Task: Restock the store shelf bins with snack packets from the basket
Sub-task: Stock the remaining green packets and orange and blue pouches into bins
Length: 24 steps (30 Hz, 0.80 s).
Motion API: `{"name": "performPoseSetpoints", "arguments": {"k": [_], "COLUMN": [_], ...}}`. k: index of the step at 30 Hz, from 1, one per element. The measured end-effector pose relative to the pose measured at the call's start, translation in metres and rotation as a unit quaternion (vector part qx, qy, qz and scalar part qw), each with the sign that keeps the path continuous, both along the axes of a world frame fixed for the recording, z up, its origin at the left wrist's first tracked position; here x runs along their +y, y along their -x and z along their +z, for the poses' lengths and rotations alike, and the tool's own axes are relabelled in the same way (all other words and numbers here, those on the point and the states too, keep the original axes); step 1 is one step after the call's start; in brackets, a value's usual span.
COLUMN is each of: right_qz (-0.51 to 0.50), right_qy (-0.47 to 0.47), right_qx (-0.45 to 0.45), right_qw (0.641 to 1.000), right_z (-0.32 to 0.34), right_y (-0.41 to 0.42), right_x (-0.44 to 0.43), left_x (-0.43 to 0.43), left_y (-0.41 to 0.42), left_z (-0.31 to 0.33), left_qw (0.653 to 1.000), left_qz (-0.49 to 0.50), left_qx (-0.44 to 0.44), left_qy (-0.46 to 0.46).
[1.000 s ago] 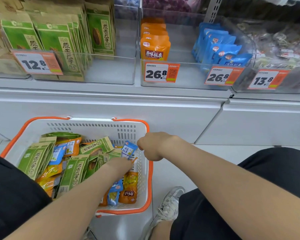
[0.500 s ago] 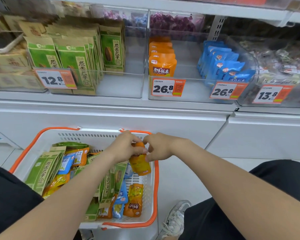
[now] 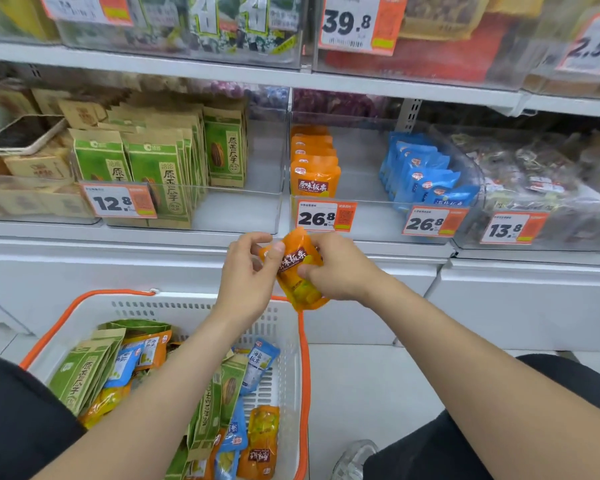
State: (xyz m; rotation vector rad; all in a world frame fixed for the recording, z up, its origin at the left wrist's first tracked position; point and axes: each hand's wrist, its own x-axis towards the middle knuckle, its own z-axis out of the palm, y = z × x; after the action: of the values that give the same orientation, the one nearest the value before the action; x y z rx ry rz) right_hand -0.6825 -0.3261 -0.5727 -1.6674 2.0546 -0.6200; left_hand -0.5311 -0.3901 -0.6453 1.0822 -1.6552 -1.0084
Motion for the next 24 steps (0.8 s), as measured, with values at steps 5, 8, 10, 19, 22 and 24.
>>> {"name": "performPoseSetpoints", "arguments": {"k": [5, 8, 10, 19, 22, 24], "right_qz": [-0.038, -0.068, -0.081, -0.08, -0.057, -0.075], "right_qy": [0.111, 0.216, 0.258, 0.2, 0.15, 0.139], "right_qx": [-0.033, -0.045, -0.027, -0.02, 0.001, 0.009], "right_qw": [0.993, 0.973, 0.962, 0.976, 0.987, 0.987], "right_z": [0.056, 0.084, 0.094, 0.081, 0.075, 0.073], "right_y": [0.017, 0.034, 0.044, 0.062, 0.06, 0.056], "right_x": [-0.003, -0.011, -0.015, -0.042, -0.046, -0.051], "left_x": [0.01, 0.013, 0.01, -0.006, -0.014, -0.015], "left_y": [0.015, 0.022, 0.026, 0.026, 0.023, 0.023], "left_z": [0.027, 0.038, 0.041, 0.032, 0.029, 0.027], "left_qw": [0.998, 0.987, 0.98, 0.955, 0.948, 0.947], "left_qz": [-0.02, -0.035, -0.036, -0.025, -0.02, -0.023], "left_qx": [0.029, -0.029, -0.055, -0.225, -0.25, -0.244], "left_qy": [0.058, 0.156, 0.189, 0.191, 0.196, 0.207]}}
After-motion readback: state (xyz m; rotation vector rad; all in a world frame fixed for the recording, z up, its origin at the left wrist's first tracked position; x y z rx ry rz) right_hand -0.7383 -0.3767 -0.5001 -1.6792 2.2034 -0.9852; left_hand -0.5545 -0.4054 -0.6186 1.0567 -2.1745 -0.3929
